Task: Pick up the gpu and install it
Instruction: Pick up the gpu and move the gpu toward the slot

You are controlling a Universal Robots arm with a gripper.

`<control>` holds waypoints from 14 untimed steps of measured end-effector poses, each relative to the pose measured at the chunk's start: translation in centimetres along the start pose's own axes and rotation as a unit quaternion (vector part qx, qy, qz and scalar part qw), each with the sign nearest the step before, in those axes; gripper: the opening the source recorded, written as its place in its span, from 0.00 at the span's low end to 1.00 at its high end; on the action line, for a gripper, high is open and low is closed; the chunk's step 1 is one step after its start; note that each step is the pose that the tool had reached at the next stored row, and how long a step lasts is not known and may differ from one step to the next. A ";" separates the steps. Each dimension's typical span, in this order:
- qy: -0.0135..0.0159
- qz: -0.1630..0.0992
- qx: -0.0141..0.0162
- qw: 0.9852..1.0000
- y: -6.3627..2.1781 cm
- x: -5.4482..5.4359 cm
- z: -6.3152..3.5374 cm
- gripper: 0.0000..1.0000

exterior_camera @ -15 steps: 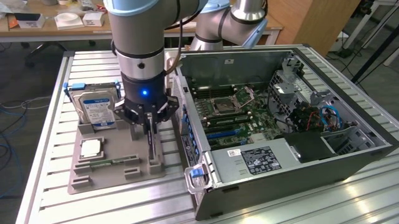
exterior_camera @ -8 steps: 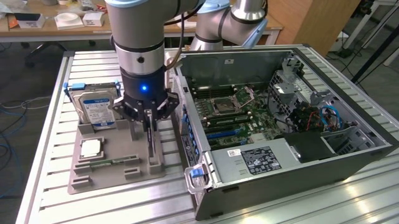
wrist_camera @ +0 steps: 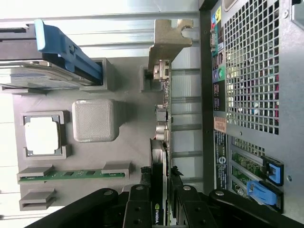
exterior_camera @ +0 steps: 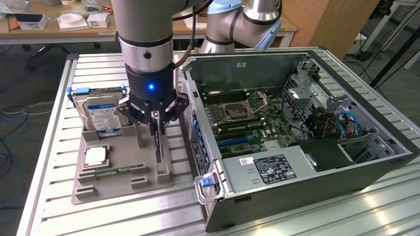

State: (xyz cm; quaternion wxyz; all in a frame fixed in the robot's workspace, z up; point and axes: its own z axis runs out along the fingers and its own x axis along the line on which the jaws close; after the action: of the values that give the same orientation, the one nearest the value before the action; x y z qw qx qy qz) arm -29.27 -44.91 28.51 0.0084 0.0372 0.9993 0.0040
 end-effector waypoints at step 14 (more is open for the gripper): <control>0.000 0.000 0.000 1.000 0.01 0.0 -1.80 0.26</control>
State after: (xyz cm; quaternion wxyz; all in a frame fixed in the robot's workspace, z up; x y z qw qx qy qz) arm -29.27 -44.91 30.31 0.0084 0.0372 0.9993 0.0039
